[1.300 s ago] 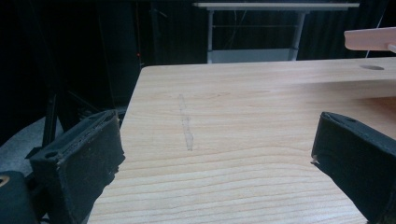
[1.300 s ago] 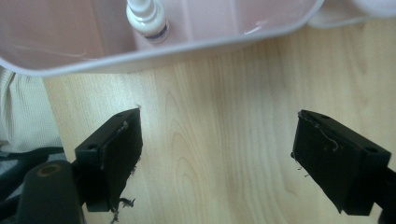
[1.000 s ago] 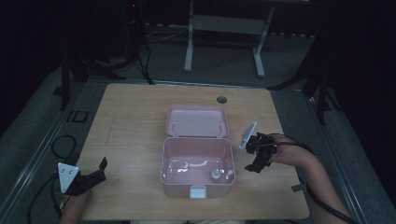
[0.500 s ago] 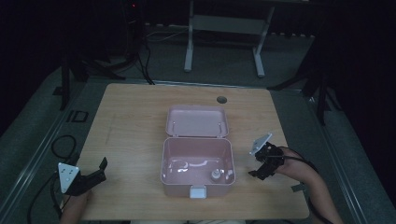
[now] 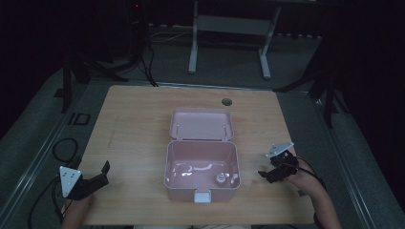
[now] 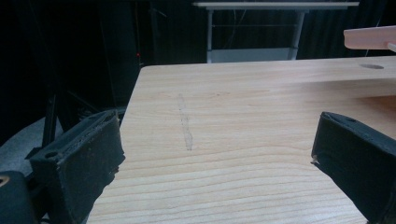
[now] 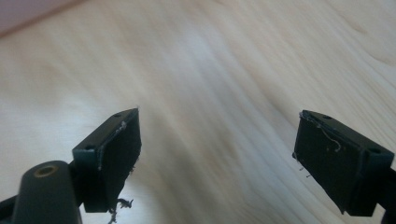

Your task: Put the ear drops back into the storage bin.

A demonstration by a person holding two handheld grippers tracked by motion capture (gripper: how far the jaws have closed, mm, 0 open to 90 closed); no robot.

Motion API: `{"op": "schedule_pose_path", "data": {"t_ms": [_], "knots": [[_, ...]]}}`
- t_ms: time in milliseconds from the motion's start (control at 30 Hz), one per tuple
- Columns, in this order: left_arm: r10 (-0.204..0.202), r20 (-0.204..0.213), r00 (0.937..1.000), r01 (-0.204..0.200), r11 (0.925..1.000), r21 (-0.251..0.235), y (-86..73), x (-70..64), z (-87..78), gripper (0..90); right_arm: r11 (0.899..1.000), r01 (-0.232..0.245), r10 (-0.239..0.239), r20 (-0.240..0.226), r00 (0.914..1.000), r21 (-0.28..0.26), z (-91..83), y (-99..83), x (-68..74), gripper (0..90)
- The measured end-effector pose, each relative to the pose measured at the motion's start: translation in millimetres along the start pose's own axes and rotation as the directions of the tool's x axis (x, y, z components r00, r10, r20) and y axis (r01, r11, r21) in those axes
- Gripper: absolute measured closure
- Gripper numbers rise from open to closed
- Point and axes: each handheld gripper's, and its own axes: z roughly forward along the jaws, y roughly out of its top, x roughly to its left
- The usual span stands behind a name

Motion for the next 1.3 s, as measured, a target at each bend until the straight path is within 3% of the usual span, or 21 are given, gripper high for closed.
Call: {"op": "schedule_pose_path", "data": {"t_ms": [133, 233, 267, 300, 333, 433, 633, 733, 767, 933, 967, 1067, 1100, 1167, 1233, 1267, 1300], "knots": [[0.000, -0.001, 1.0000, 0.000, 1.0000, 0.000, 0.0, -0.1, 0.0, 2.0, 0.996, -0.086, 0.089, 0.098, 0.9912, -0.030, 1.9, -10.9, -6.6, 14.5], [0.002, -0.001, 1.0000, -0.002, 1.0000, 0.000, 0.0, -0.3, 0.2, 2.0, 0.986, -0.148, 0.157, 0.149, 0.9762, -0.074, 2.8, -17.5, -8.7, 14.1], [0.002, -0.001, 1.0000, -0.002, 1.0000, 0.000, 0.0, -0.3, 0.2, 2.0, 0.986, -0.148, 0.157, 0.149, 0.9762, -0.074, 2.8, -17.5, -8.7, 14.1], [0.001, -0.001, 1.0000, -0.001, 1.0000, 0.001, 0.0, -0.1, 0.1, 2.0, 0.983, -0.164, 0.177, 0.167, 0.9701, -0.086, 3.8, -19.4, -8.7, 14.1], [0.000, -0.002, 1.0000, 0.000, 1.0000, 0.001, 0.0, -0.2, 0.1, 2.0, 0.974, -0.198, 0.218, 0.212, 0.9526, -0.112, 6.1, -22.6, -8.6, 14.0], [0.000, -0.001, 1.0000, 0.000, 1.0000, 0.000, 0.0, -0.2, 0.1, 2.0, 0.953, -0.257, 0.291, 0.258, 0.9211, -0.160, 7.7, -26.2, -9.3, 13.8], [0.000, 0.000, 1.0000, 0.000, 1.0000, 0.001, 0.0, -0.1, 0.1, 2.0, 0.895, -0.337, 0.421, 0.305, 0.8542, -0.293, 9.8, -30.6, -6.7, 13.4], [0.000, 0.000, 1.0000, 0.000, 1.0000, 0.001, 0.0, -0.2, 0.1, 2.0, 0.852, -0.379, 0.490, 0.297, 0.8193, -0.362, 12.6, -32.6, -5.1, 12.5], [0.000, 0.000, 1.0000, 0.000, 1.0000, 0.001, 0.0, -0.2, 0.1, 2.0, 0.838, -0.386, 0.507, 0.284, 0.8139, -0.386, 13.6, -33.5, -4.4, 12.5], [0.000, -0.001, 1.0000, 0.000, 1.0000, 0.000, 0.0, -0.2, 0.1, 2.0, 0.796, -0.396, 0.552, 0.281, 0.7853, -0.457, 16.1, -37.2, -0.2, 12.4], [0.000, -0.001, 1.0000, 0.000, 1.0000, 0.000, 0.0, -0.2, 0.1, 2.0, 0.783, -0.407, 0.565, 0.264, 0.7818, -0.471, 16.7, -38.5, -0.1, 12.4], [-0.001, 0.000, 1.0000, 0.001, 1.0000, -0.001, -0.1, -0.2, -0.5, 2.0, 0.750, -0.431, 0.602, 0.247, 0.7592, -0.502, 18.7, -43.2, 0.1, 12.4], [-0.001, 0.000, 1.0000, 0.001, 1.0000, -0.001, -0.1, -0.2, -0.6, 2.0, 0.740, -0.430, 0.612, 0.256, 0.7480, -0.517, 18.7, -44.3, 0.9, 12.3], [-0.001, 0.000, 1.0000, 0.001, 1.0000, -0.002, -0.1, -0.2, -0.4, 2.0, 0.722, -0.417, 0.622, 0.254, 0.7403, -0.553, 17.9, -46.2, 2.6, 12.1], [-0.003, 0.000, 1.0000, 0.003, 1.0000, -0.001, -0.1, -0.1, -0.3, 2.0, 0.718, -0.392, 0.617, 0.264, 0.7414, -0.576, 18.5, -47.7, 5.2, 12.2], [-0.003, 0.001, 1.0000, 0.003, 1.0000, -0.001, -0.1, -0.1, -0.4, 2.0, 0.720, -0.385, 0.606, 0.252, 0.7549, -0.577, 18.8, -47.8, 6.0, 12.2], [-0.003, 0.001, 1.0000, 0.003, 1.0000, -0.001, -0.1, 0.0, -0.4, 2.0, 0.716, -0.384, 0.599, 0.230, 0.7672, -0.583, 18.8, -47.7, 6.5, 12.2]]}}
